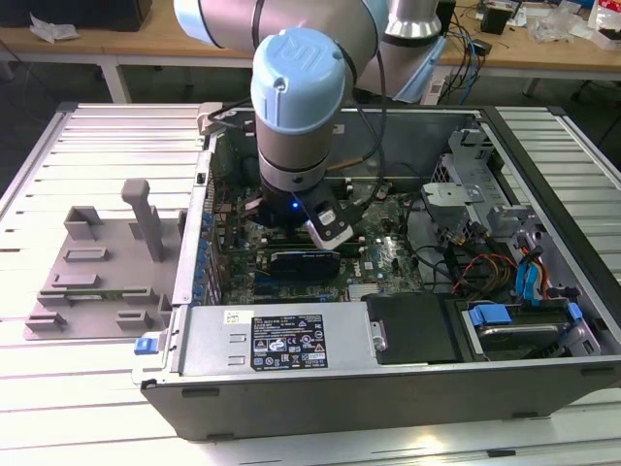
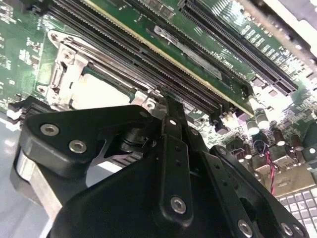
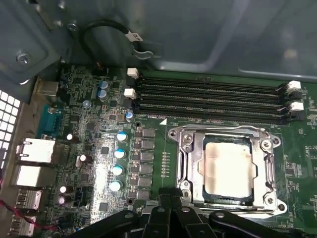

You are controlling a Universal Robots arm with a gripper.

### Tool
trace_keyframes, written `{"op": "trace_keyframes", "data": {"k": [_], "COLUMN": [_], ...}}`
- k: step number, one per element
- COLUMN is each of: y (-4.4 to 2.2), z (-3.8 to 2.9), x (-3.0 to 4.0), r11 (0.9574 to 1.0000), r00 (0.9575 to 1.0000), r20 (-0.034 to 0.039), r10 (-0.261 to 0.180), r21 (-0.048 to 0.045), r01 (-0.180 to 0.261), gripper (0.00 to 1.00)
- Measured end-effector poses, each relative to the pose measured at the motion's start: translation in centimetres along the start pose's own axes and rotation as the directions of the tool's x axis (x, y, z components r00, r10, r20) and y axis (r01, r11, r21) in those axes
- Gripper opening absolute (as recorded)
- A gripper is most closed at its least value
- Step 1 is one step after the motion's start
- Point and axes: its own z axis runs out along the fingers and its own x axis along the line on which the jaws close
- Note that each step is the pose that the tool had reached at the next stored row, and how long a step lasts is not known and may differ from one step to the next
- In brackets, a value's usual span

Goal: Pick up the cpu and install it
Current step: 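Install the second cpu locking lever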

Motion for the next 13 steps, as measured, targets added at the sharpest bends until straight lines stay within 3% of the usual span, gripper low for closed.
{"op": "trace_keyframes", "data": {"k": [2,3,5,6,7,8,9,11,13], "y": [0.28,0.54,0.79,1.09,1.25,1.31,1.43,1.48,1.86], "z": [-1.05,-1.93,-2.81,-3.82,-4.17,-4.16,-4.11,-4.06,-3.87], "x": [-0.01,-0.05,-0.08,-0.13,-0.18,-0.33,-0.97,-1.95,-3.67], "r11": [0.9999,0.9997,0.9994,0.9989,0.9981,0.9961,0.9943,0.9941,0.994], "r00": [1.0,1.0,1.0,1.0,1.0,1.0,1.0,1.0,1.0], "r20": [-0.0017,-0.0025,-0.003,-0.0039,-0.005,-0.0064,-0.0071,-0.0074,-0.0079], "r10": [0.0,0.0,0.0,0.0,0.0,0.001,0.003,0.004,0.004], "r21": [0.0166,0.026,0.0353,0.0469,0.0624,0.0879,0.1065,0.1084,0.1094], "r01": [0.0,0.0,0.0,0.0,0.0,-0.001,-0.003,-0.003,-0.003], "gripper": [0.11,0.11,0.11,0.11,0.11,0.11,0.11,0.11,0.11]}}
